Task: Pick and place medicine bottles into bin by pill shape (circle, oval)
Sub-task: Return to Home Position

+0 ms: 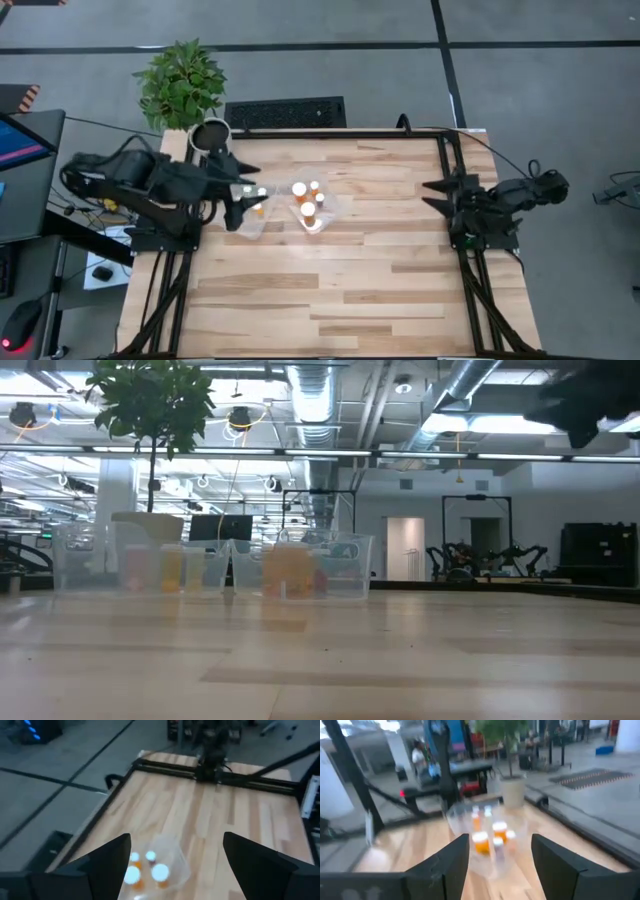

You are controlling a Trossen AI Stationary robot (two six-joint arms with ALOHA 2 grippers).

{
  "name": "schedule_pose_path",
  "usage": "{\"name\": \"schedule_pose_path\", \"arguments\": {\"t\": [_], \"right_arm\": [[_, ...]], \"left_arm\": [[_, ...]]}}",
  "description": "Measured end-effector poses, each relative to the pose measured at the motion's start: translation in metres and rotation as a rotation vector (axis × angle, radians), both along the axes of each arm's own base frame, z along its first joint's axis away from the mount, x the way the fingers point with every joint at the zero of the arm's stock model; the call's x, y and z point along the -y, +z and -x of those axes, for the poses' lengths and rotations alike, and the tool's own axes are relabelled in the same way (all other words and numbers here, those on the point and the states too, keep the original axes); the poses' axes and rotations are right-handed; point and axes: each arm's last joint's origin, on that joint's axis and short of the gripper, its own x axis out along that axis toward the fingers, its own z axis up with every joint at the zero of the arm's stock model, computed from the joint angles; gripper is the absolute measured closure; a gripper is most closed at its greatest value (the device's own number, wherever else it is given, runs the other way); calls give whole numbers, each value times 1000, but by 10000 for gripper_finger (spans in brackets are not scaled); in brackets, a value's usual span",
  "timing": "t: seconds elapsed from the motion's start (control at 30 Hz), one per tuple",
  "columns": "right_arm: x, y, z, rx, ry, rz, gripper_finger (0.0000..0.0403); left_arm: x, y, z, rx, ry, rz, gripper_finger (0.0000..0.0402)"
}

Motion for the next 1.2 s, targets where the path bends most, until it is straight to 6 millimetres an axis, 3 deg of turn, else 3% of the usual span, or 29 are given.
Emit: {"name": "schedule_pose_path", "arguments": {"t": [0.43,0.63,0.77,0.93,1.07,1.2], "right_arm": [[0,0,0,-2,14,-16,177],[0,-1,0,-3,10,-32,177],[-3,-7,-5,23,8,-49,177],[-12,-39,-25,94,60,-72,177],[-26,-59,-34,218,359,-51,177],[-31,-56,-33,287,503,-16,177]], "left_arm": [[-11,-143,49,252,-10,186,90],[-14,-191,66,400,-81,268,90],[-17,-212,76,482,-102,293,90],[-19,-227,83,526,-120,308,90],[-17,-230,86,541,-217,323,90],[-14,-237,86,524,-342,308,90]]}}
